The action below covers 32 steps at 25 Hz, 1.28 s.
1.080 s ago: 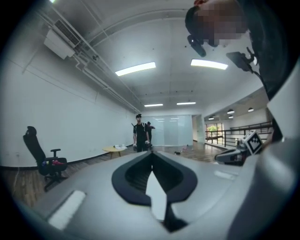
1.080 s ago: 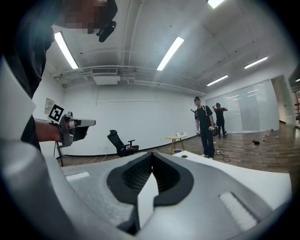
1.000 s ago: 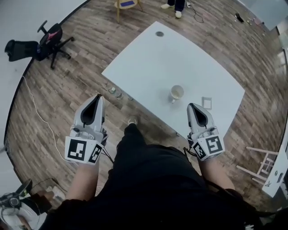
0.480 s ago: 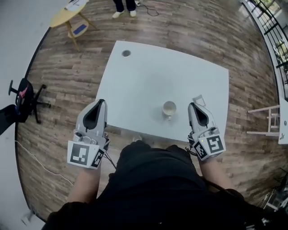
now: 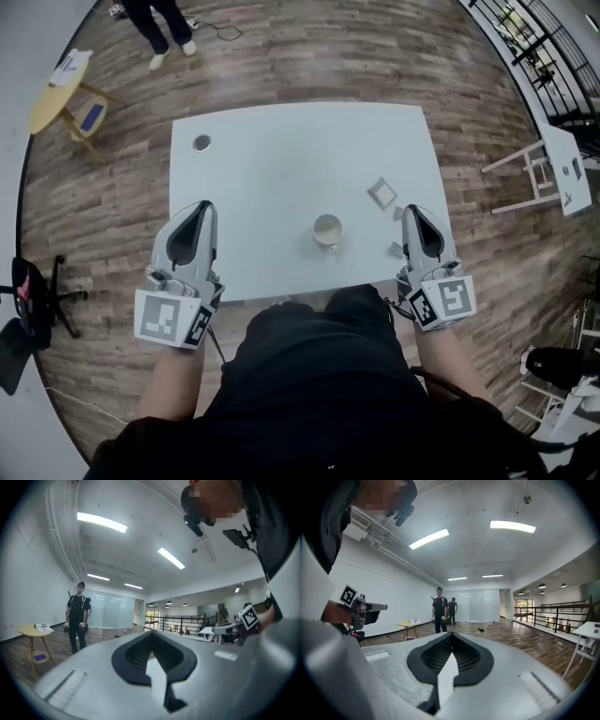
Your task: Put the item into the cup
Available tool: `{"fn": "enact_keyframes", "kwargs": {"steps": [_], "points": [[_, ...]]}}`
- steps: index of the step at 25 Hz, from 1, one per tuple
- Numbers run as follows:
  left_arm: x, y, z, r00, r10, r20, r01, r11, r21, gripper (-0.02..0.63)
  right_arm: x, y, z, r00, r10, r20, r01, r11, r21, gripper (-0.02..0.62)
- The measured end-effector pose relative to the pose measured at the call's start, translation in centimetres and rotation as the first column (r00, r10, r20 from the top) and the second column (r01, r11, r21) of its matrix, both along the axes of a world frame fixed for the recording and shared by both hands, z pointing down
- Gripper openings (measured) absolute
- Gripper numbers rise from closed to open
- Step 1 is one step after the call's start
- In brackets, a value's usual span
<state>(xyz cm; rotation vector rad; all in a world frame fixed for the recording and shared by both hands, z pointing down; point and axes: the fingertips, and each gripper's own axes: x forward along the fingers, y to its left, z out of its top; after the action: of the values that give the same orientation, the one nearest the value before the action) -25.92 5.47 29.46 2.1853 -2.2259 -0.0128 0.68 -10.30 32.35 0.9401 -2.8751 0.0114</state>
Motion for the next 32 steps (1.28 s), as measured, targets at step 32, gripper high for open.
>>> {"fn": "enact_keyframes", "kwargs": {"steps": [32], "points": [[11.1, -8.3, 3.4, 0.956, 0.294, -0.025, -0.294, 0.943, -0.154, -0.002, 10.6, 0.4, 12.3, 0.978, 0.163, -0.127, -0.186, 0.964, -0.192, 0.002]]}}
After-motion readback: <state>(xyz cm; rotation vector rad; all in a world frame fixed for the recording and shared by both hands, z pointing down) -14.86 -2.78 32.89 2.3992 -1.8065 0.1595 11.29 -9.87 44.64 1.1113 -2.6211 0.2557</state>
